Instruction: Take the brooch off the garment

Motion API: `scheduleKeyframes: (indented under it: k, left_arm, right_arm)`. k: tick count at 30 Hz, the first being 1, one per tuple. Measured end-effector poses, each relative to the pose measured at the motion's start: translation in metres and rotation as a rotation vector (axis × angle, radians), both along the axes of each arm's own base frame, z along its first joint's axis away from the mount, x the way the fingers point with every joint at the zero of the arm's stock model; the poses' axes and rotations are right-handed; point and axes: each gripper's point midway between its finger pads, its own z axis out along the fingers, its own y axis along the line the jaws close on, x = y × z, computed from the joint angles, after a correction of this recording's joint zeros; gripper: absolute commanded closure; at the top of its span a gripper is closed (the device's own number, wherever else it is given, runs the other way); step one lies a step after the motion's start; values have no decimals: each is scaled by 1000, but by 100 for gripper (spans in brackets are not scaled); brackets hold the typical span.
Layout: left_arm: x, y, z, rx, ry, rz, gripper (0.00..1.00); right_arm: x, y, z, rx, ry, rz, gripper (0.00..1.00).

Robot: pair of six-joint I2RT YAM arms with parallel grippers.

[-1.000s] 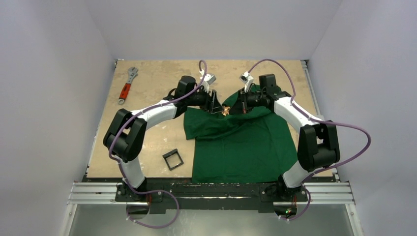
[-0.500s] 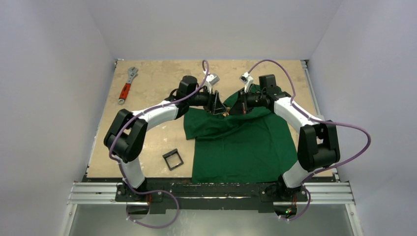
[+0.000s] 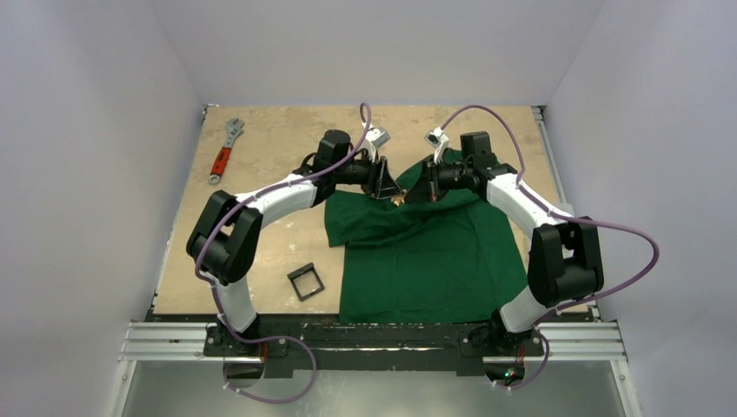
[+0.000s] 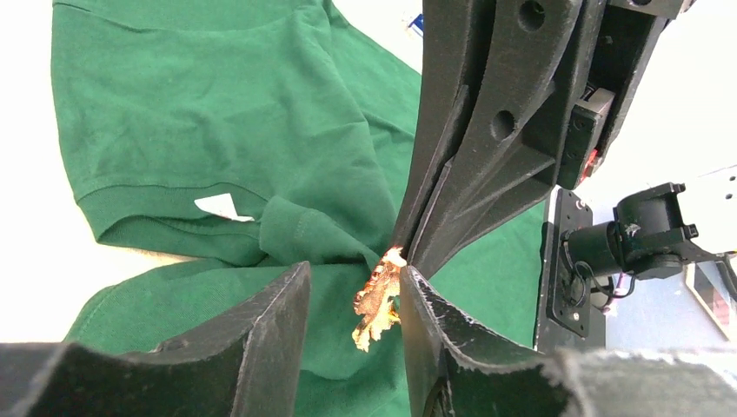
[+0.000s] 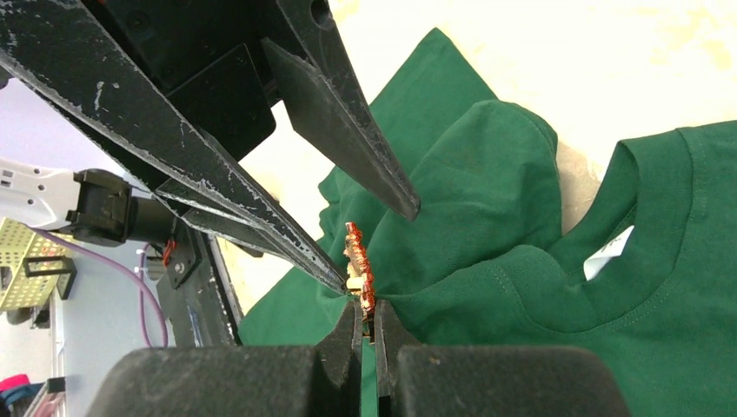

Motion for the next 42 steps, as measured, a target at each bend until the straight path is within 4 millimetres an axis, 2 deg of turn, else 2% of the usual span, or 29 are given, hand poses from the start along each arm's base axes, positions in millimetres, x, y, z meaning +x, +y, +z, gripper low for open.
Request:
scheduleKeyframes:
  k: [4,12,22,25,32,36,42]
  left_arm:
    - [-2,-2,4,-25,4,-19,54]
    - [-10,-6,11,-72,22,-67,62]
    - [-7,3,0,-73,67,-48,69]
    - [-4,7,-3,-76,82,-45,68]
    - [-5,6,5,-107,83,-60,63]
    - [-7,4,8,-122,78,-77,64]
    - [-9,3,1,-122,92,-95,63]
  right_arm:
    - [0,0,2,11,-2,5,100]
    - [0,1,5,28,-6,13,100]
    - [0,-3,7,51,7,10,100]
    - [0,-3,6,53,5,12,100]
    - [-2,-1,8,64,8,23,100]
    - [-2,-1,8,66,9,24,100]
    - [-2,-1,8,68,8,26,100]
